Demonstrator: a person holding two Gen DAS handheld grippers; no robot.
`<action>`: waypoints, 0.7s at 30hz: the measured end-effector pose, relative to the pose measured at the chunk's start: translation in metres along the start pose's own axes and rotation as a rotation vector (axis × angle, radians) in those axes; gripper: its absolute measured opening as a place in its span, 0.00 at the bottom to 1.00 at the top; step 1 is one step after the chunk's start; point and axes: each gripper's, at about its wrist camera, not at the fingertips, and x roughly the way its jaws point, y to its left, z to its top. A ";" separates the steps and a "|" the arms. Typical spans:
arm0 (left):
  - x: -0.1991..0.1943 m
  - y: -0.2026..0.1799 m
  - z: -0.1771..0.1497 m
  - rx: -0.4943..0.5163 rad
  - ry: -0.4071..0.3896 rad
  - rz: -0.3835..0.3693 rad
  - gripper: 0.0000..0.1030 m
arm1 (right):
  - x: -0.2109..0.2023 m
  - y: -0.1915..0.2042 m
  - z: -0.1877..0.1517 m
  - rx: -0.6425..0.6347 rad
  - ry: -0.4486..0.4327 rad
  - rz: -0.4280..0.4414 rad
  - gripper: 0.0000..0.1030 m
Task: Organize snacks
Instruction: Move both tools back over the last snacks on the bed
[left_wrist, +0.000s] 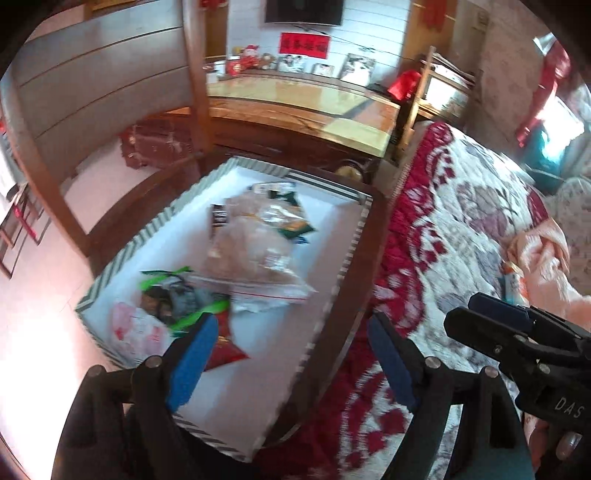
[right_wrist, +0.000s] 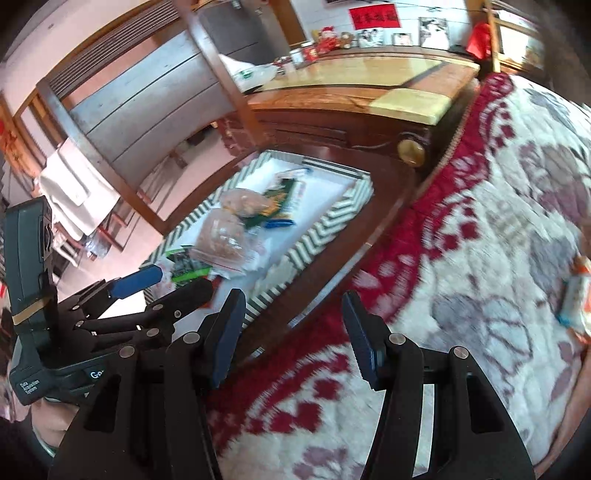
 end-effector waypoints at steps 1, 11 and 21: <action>0.000 -0.006 -0.001 0.011 0.001 -0.004 0.83 | -0.003 -0.004 -0.003 0.006 -0.002 -0.006 0.53; 0.003 -0.065 -0.008 0.096 0.020 -0.077 0.83 | -0.041 -0.059 -0.037 0.098 -0.030 -0.081 0.53; 0.014 -0.128 -0.017 0.196 0.067 -0.149 0.83 | -0.070 -0.128 -0.078 0.233 -0.038 -0.159 0.53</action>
